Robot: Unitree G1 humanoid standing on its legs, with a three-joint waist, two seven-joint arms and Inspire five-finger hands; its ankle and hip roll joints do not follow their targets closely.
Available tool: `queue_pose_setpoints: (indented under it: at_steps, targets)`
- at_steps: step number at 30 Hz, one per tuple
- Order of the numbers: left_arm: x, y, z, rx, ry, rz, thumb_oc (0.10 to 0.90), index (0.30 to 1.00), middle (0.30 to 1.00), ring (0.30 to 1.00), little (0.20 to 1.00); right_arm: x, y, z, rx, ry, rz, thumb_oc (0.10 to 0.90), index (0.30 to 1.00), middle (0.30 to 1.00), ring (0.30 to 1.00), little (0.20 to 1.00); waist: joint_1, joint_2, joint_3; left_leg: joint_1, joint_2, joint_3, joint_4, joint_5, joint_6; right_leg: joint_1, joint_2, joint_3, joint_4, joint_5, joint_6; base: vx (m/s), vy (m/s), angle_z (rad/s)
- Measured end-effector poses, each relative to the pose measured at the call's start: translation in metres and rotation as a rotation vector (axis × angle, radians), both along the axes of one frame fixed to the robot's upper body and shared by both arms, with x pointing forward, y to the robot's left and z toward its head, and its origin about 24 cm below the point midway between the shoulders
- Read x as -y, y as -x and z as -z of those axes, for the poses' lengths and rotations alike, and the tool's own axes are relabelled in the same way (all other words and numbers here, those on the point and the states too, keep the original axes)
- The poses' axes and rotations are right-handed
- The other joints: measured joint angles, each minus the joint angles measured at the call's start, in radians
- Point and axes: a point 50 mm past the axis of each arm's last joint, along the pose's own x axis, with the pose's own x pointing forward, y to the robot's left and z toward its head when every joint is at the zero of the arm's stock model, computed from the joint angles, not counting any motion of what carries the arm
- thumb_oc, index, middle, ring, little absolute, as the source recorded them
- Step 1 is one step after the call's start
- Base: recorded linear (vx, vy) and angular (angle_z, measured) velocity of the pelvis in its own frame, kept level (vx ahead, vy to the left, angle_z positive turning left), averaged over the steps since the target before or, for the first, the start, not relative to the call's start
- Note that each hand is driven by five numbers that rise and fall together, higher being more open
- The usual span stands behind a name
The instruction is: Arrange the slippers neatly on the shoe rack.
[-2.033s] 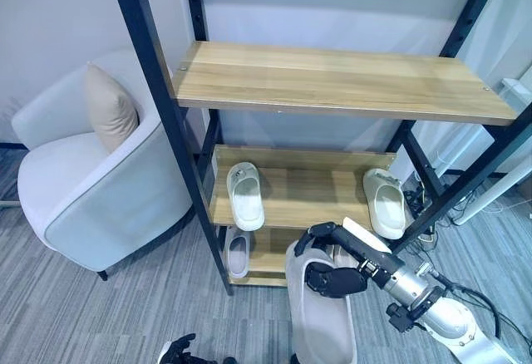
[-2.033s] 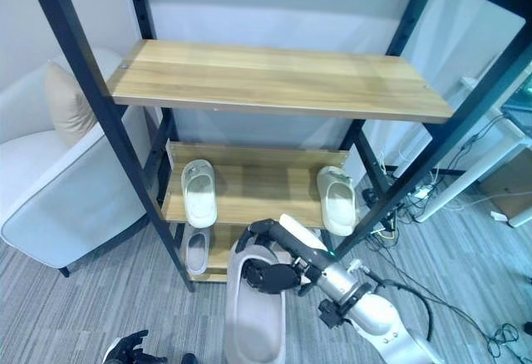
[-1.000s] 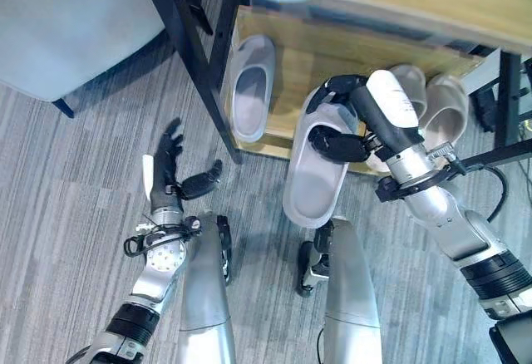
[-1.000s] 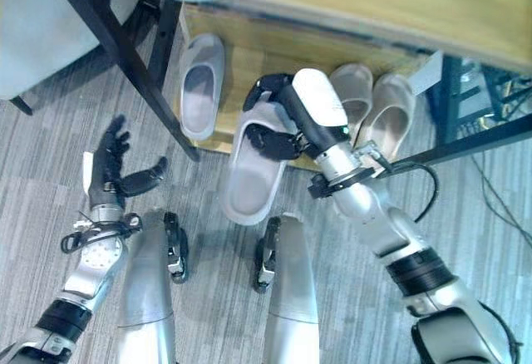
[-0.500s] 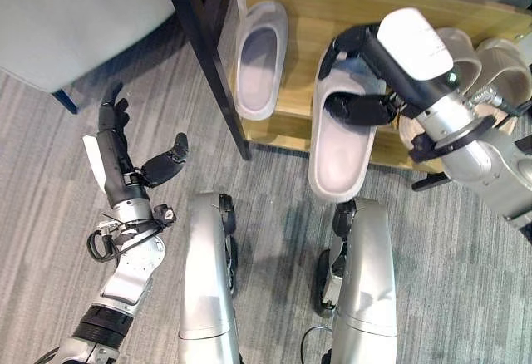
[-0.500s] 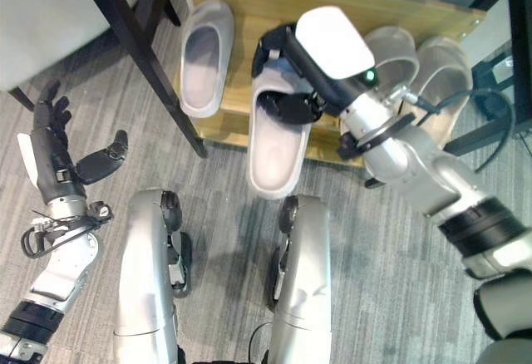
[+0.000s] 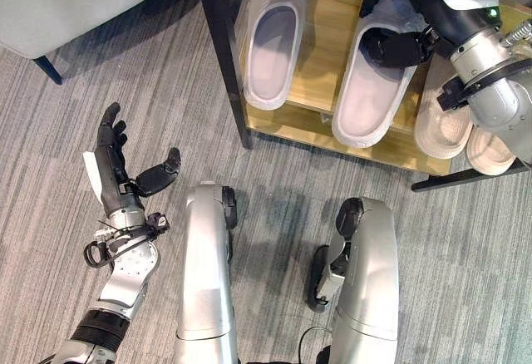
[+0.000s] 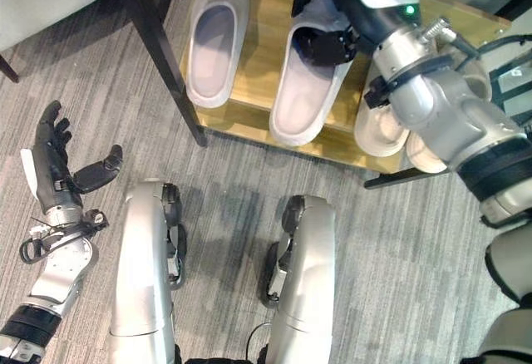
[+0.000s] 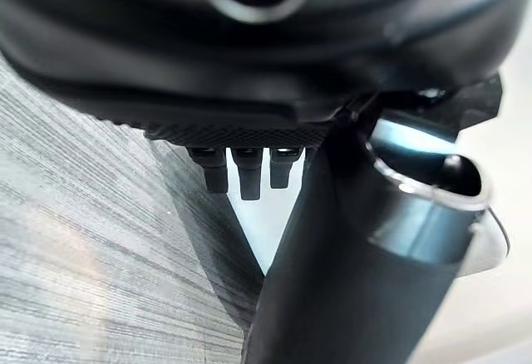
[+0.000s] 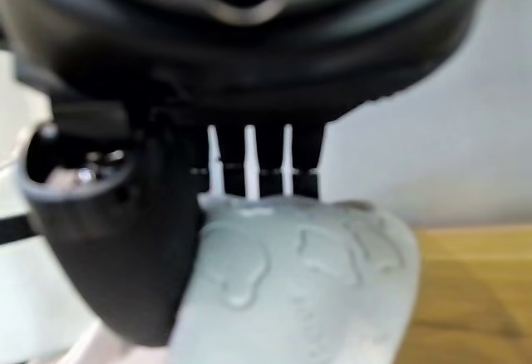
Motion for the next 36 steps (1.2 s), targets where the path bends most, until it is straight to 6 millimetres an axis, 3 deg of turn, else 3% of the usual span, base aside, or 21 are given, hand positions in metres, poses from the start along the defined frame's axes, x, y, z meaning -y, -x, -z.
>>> queue_pose_setpoints:
  at_steps: [10, 11, 12, 15, 24, 36]
  targets:
    - [0.009, 0.006, 0.025, -0.104, -0.029, 0.074, 0.8, 0.9, 0.9, 0.9, 0.9, 0.006, -0.004, -0.026, 0.04, -0.126, 0.008, 0.4, 0.3, 0.3, 0.3, 0.3, 0.034, -0.002, 0.001, 0.0, -0.002, 0.004, -0.017, -0.001, 0.003, 0.001, -0.005, -0.003, -0.018, 0.0, 0.0, 0.0, 0.0, 0.0]
    - [0.01, 0.006, 0.026, -0.111, -0.033, 0.086, 0.8, 0.9, 0.9, 0.9, 0.9, 0.008, -0.004, -0.028, 0.042, -0.138, 0.007, 0.711, 0.766, 0.766, 0.766, 0.766, 0.034, -0.002, 0.001, 0.0, -0.002, 0.005, -0.017, -0.002, 0.004, 0.002, -0.006, -0.003, -0.018, 0.0, 0.0, 0.0, 0.0, 0.0]
    - [0.011, 0.006, 0.027, -0.113, -0.035, 0.092, 0.8, 0.9, 0.9, 0.9, 0.9, 0.012, -0.005, -0.028, 0.042, -0.152, 0.019, 0.8, 0.9, 0.9, 0.9, 0.9, 0.038, -0.002, 0.001, 0.0, -0.002, 0.005, -0.017, -0.002, 0.005, 0.002, -0.007, -0.002, -0.018, 0.0, 0.0, 0.0, 0.0, 0.0]
    - [0.012, 0.005, 0.027, -0.121, -0.039, 0.115, 0.8, 0.9, 0.9, 0.9, 0.9, 0.021, -0.006, -0.031, 0.043, -0.204, 0.042, 0.8, 0.9, 0.9, 0.9, 0.9, 0.045, -0.002, 0.001, 0.001, -0.003, 0.007, -0.022, -0.003, 0.006, 0.002, -0.009, -0.002, -0.022, 0.0, 0.0, 0.0, 0.0, 0.0]
    - [0.013, 0.011, 0.038, -0.178, -0.021, 0.17, 0.8, 0.9, 0.9, 0.9, 0.9, 0.022, -0.009, -0.028, -0.038, -0.242, 0.025, 0.8, 0.9, 0.9, 0.9, 0.9, 0.032, -0.002, 0.001, 0.001, -0.013, 0.012, -0.029, -0.002, 0.005, 0.001, -0.014, 0.0, -0.027, 0.0, 0.0, 0.0, 0.015, 0.0]
    - [0.012, 0.015, 0.044, -0.225, -0.018, 0.224, 0.8, 0.9, 0.9, 0.9, 0.9, 0.012, -0.007, -0.029, -0.045, -0.266, -0.046, 0.8, 0.9, 0.9, 0.9, 0.9, 0.03, -0.002, 0.001, 0.003, -0.013, 0.012, -0.03, -0.002, 0.005, 0.004, -0.015, -0.001, -0.031, 0.0, 0.0, 0.0, 0.0, 0.0]
